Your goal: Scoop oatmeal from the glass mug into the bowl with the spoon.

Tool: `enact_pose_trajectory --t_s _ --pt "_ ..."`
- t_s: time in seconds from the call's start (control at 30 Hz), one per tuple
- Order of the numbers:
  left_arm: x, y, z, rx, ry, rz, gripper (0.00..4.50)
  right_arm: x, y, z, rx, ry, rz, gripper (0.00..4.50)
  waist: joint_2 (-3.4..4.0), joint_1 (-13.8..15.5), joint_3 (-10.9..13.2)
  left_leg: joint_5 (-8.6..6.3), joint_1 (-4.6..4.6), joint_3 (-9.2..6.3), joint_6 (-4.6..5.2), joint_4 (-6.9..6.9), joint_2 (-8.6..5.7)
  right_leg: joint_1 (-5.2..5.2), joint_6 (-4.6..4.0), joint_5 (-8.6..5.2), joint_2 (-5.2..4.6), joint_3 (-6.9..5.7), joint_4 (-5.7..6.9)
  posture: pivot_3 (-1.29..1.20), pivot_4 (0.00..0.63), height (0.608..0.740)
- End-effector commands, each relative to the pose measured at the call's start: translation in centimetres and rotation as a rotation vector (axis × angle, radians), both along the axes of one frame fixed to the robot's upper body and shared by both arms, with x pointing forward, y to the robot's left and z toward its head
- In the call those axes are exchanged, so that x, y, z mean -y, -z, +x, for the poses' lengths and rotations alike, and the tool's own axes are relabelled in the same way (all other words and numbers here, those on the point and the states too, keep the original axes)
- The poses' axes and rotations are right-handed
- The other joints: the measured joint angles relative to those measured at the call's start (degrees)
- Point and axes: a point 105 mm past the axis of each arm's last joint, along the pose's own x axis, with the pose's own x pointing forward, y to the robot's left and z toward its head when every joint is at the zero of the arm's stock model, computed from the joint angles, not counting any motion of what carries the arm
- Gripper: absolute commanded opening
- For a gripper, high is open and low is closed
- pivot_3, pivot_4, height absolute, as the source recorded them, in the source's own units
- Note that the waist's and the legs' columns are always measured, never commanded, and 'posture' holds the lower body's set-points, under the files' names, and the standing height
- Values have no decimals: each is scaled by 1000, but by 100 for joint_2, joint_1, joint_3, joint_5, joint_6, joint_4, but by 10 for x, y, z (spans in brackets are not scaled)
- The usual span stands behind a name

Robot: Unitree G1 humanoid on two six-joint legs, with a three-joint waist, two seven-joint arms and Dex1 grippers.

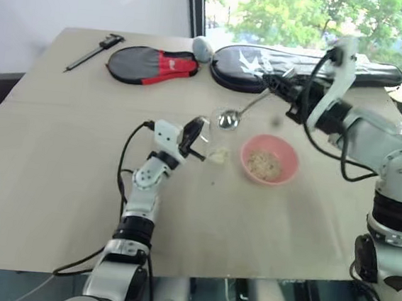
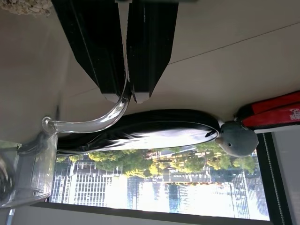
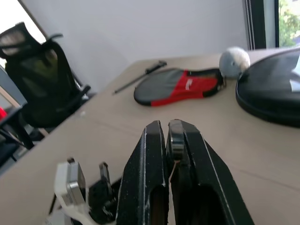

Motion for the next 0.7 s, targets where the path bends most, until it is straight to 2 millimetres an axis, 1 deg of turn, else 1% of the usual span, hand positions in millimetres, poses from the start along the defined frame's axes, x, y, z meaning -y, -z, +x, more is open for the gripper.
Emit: enact_pose_trajectory --t_s 0.03,0.13,0.3,0.33,0.37,0.4,0.5,0.53,0.7 --pt "4 -5 -5 45 0 5 84 1 2 2 37 -3 -58 0 1 3 -1 0 1 0 0 0 0 0 0 0 0 0 0 0 150 740" --pt "5 -1 -8 43 2 12 84 -2 8 5 37 -12 -93 0 3 5 -4 0 1 0 0 0 0 1 0 0 0 -1 0 0 150 740" --pt "5 2 -11 41 -3 11 84 -7 13 4 34 -39 -107 0 6 5 -8 0 1 -2 0 0 -1 2 0 0 0 -2 -1 0 150 740" --pt "5 2 -11 40 -4 11 0 -7 13 4 36 -42 -109 768 6 5 -8 0 2 -2 0 0 -1 2 0 0 0 -2 0 0 150 740" --pt "5 3 -12 39 -5 10 0 -7 12 4 39 -44 -108 1074 6 2 -8 0 2 -2 0 0 0 2 0 0 0 -2 0 0 150 740" --pt "4 3 -12 38 -6 11 0 -7 12 4 43 -42 -107 1470 7 1 -8 0 2 -2 0 0 0 1 0 0 0 -2 0 0 150 740" --pt "4 6 -13 34 -6 14 0 -4 6 7 73 -15 -92 2861 7 0 -9 0 3 -3 0 0 0 1 0 0 1 -2 2 0 150 740" --pt "3 6 -14 33 -7 16 0 -3 2 8 88 -5 -80 3232 7 0 -9 0 3 -3 0 0 0 1 0 0 1 -2 2 0 150 740" --pt "3 7 -15 33 0 16 0 2 -10 12 125 28 -40 3232 8 0 -9 0 3 -2 0 0 0 1 0 0 1 -2 1 0 150 740"
